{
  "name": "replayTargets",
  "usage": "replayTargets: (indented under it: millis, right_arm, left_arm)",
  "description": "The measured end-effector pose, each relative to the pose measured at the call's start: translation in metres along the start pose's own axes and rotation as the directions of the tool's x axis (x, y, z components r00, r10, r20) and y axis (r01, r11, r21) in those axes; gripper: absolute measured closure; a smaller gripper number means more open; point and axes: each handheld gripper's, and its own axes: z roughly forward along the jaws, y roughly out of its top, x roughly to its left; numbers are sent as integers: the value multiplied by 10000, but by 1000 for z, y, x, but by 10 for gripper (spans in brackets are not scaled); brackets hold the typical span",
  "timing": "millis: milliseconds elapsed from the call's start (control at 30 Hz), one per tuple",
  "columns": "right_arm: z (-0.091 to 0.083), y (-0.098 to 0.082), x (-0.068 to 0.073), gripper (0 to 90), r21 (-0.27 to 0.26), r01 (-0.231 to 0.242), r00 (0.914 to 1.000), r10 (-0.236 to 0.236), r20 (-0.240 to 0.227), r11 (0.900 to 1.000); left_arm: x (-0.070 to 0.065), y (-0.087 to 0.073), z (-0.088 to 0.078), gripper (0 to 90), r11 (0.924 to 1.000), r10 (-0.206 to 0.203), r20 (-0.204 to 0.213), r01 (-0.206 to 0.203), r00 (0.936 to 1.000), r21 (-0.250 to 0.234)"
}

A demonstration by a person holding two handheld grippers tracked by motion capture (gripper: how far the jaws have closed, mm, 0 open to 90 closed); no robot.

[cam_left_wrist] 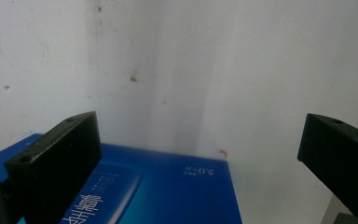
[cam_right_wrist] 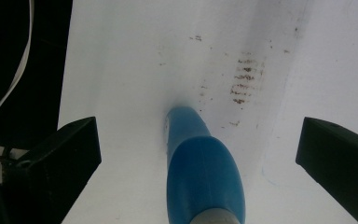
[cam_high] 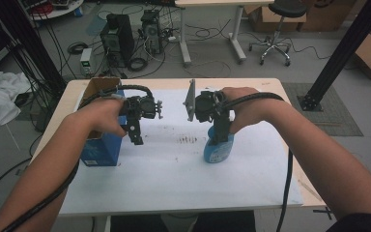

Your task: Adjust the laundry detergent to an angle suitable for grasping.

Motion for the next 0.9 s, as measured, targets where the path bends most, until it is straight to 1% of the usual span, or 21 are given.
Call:
replayTargets:
  millis: [233, 333, 367, 400, 567, 600, 700, 733, 800, 900]
  right_arm:
    - [-4, -2, 3, 0, 3, 119, 9999, -119, 52, 9999]
    - [-7, -4, 3, 0, 270, 281, 9995, -284, 109, 9992]
    - [-8, -5, 3, 0, 301, 321, 9994, -324, 110, 9990]
    - [-10, -6, 3, 0, 277, 343, 9993, -346, 104, 9990]
    - [-16, -13, 1, 0, 226, 348, 9993, -351, 140, 9991]
    - [-18, -19, 0, 0, 212, 328, 9994, -331, 131, 9992]
    - [-18, -25, -1, 0, 244, 282, 9995, -286, 159, 9993]
    - [-17, -27, -1, 0, 276, 244, 9996, -248, 148, 9993]
    - [-17, -32, -1, 0, 290, 180, 9997, -184, 135, 9994]
    - [-15, -37, -2, 0, 294, 220, 9997, -224, 106, 9993]
  left_arm:
    - [-2, 2, -3, 1, 10000, 28, -21, -28, 10000, 64]
    - [-3, 2, -3, 1, 9998, 64, -132, -62, 9999, 207]
    - [-3, 2, -4, 0, 9996, 80, -149, -76, 9999, 270]
    - [-4, 1, -6, 1, 9997, 30, -133, -27, 9999, 228]
    - [-5, 0, -9, 1, 10000, -31, -218, 33, 9998, 80]
    - [-5, -1, -10, 1, 10000, -84, -188, 85, 9998, 48]
    - [-5, -1, -9, 0, 9999, -53, -259, 55, 9996, 85]
    - [-6, 0, -8, 1, 9999, -56, -152, 57, 9999, 91]
    - [-6, 1, -7, 1, 9999, -29, -217, 33, 9998, 150]
    - [-6, 2, -6, 1, 9998, -23, -181, 26, 9998, 213]
